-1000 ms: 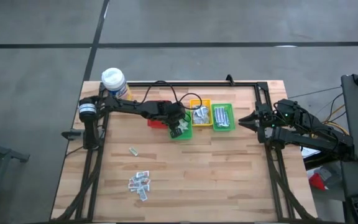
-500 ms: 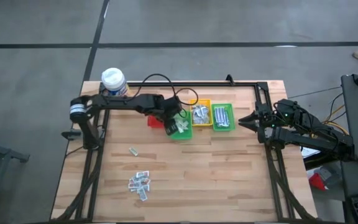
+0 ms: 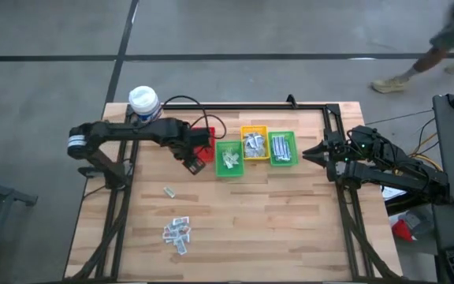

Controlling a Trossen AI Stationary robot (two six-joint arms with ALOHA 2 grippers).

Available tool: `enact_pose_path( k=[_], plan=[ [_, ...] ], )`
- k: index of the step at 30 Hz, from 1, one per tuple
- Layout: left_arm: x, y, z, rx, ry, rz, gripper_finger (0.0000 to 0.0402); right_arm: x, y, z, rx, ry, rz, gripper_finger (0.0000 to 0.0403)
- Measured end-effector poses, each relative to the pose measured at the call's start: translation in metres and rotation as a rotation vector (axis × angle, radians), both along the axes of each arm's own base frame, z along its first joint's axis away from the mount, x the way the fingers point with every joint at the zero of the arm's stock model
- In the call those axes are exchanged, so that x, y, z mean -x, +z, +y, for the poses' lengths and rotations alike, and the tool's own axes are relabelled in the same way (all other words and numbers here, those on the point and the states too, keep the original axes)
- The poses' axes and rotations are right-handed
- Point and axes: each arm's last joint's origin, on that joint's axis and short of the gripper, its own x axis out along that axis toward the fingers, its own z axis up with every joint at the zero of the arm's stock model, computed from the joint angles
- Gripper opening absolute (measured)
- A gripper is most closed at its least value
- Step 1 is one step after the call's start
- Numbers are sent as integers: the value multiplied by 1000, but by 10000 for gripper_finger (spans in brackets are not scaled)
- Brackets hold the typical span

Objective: Pick & Place First Aid Supplies
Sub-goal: Put the bandage into the left green basket

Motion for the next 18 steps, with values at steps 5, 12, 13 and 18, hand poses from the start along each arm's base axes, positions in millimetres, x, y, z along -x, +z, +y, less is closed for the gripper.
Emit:
enact_pose_path(
  k=[5,12,13,18],
  plan=[
    [21,5,-9,17,78,-38,156,0,0,0,0,0,1,85],
    [54,-3,-21,57,200,-46,156,0,0,0,-1,0,1,82],
    [58,-7,-23,68,214,-40,156,0,0,0,-1,0,1,80],
    [76,-27,-30,122,255,0,156,0,0,0,-1,0,1,71]
  ],
)
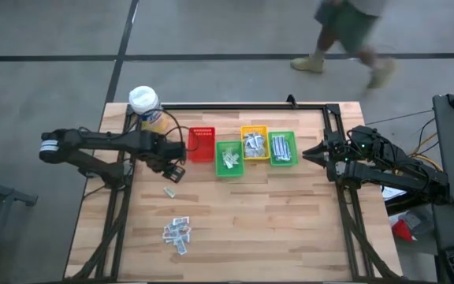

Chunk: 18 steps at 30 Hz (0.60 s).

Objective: Pick & Place First Aid Supplies
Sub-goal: Put the bandage into the left green basket

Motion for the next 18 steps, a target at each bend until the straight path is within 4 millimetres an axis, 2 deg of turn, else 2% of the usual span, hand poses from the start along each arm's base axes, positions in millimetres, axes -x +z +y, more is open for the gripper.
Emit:
enact_pose_path(
  k=[9,18],
  plan=[
    [11,-37,-7,48,12,38,156,0,0,0,0,0,0,75],
    [13,-55,-10,119,-5,17,156,0,0,0,0,0,0,86]
  ],
)
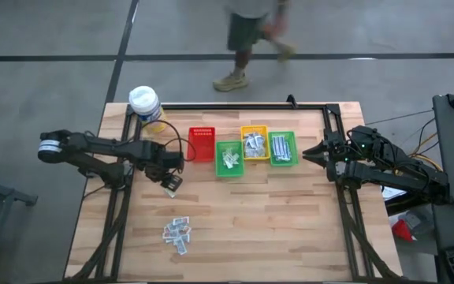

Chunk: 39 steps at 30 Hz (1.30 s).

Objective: Pick & Place First Aid Supplies
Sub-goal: Put the bandage into the left green basket

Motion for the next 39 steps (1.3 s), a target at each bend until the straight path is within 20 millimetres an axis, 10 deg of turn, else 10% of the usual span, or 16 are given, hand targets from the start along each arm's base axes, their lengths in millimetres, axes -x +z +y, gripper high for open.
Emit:
enact_pose_path(
  k=[39],
  plan=[
    [9,-38,-3,-13,-18,-17,154,0,0,0,0,0,0,72]
  ],
)
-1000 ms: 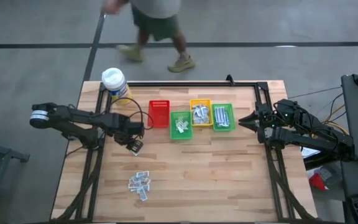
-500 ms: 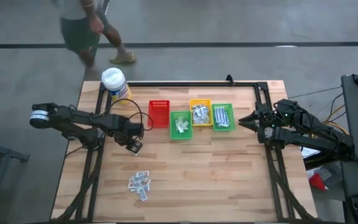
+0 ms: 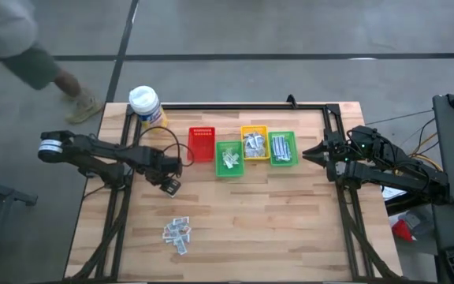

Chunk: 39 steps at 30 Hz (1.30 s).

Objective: Pick & Place First Aid Supplies
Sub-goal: Put the bandage into the left green basket

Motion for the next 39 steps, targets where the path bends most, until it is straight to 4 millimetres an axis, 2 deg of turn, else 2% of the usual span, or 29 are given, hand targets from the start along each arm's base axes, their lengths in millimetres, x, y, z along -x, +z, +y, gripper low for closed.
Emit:
enact_pose_path(
  k=[9,15,26,32,39],
  plan=[
    [0,-20,-1,11,14,77,154,0,0,0,14,4,1,74],
    [-3,-27,0,14,14,122,148,0,0,0,14,4,1,83],
    [-3,-27,0,9,14,132,59,0,0,0,15,5,1,78],
    [-2,-27,0,10,14,134,33,0,0,0,16,5,1,68],
    [-2,-27,0,6,20,137,6,0,0,0,17,6,1,76]
  ],
)
